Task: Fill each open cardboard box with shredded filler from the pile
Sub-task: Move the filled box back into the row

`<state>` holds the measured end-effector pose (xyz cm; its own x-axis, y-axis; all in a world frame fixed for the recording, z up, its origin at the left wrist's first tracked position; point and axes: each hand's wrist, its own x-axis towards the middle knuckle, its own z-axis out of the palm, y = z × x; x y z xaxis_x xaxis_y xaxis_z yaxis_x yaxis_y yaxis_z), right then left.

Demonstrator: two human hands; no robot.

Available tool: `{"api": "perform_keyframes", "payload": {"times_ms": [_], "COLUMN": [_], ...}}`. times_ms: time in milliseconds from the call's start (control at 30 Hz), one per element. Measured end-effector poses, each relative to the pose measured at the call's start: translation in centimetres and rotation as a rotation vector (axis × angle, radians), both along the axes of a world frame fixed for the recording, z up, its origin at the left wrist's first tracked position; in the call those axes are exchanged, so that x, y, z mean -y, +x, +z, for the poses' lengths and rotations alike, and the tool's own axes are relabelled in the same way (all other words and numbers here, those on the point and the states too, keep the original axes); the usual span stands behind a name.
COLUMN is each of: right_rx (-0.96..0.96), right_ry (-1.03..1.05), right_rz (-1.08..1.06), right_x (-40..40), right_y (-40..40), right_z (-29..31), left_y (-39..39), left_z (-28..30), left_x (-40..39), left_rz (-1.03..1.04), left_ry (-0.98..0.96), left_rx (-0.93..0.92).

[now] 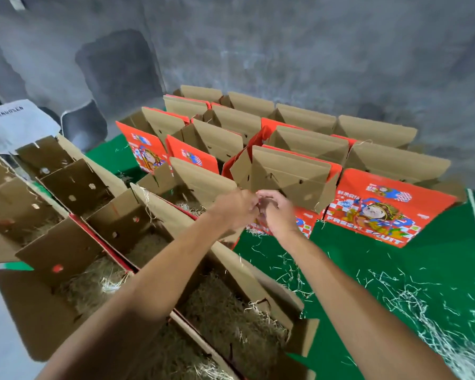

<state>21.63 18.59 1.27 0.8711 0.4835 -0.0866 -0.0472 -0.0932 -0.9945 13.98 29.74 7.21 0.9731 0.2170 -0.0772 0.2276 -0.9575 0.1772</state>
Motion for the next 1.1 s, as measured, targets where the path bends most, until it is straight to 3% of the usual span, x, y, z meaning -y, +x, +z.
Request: {"api": "perform_keyframes", "payload": {"times_ms": [133, 233, 333, 400, 567, 733, 900, 1100], "right_rx": [0.204, 0.131, -0.015, -0.055, -0.119, -0.263, -0.24, -0.259], "right_ry": [0.079, 0.02, -0.011, -0.066, -0.21, -0.111, -0.074, -0.187], "right_rz": [-0.336, -0.49, -0.454, -0.441, -0.462, -0.487, -0.489, -0.594], "right_x": [4.0, 7.7, 10.7, 12.1, 13.9, 16.0, 20.6, 30.2], "right_y": [3.7, 7.0, 8.8, 9.3, 9.6, 7.6, 4.2, 1.5], "right_z": [0.8, 0.3, -1.2, -2.1, -2.9, -3.1, -3.3, -3.3], "left_y": [3.3, 6.9, 9.7, 10.9, 11.0, 6.8, 4.4, 2.6], "left_z": [-1.1, -2.8, -4.9, -6.0, -5.8, -4.8, -3.3, -3.2], "left_x": [2.8, 4.9, 6.4, 7.0, 7.6, 10.1, 15.7, 26.3], "left_rz": [-0.163, -0.233, -0.27, -0.258, -0.247, -0.409, -0.547, -0.727], "left_ry": [-0.052, 0.044, 0.298, 0.331, 0.237, 0.204, 0.14, 0.157], "left_rx": [0.299, 0.127, -0.052, -0.085, -0.085, -0.119, -0.111, -0.048]}}
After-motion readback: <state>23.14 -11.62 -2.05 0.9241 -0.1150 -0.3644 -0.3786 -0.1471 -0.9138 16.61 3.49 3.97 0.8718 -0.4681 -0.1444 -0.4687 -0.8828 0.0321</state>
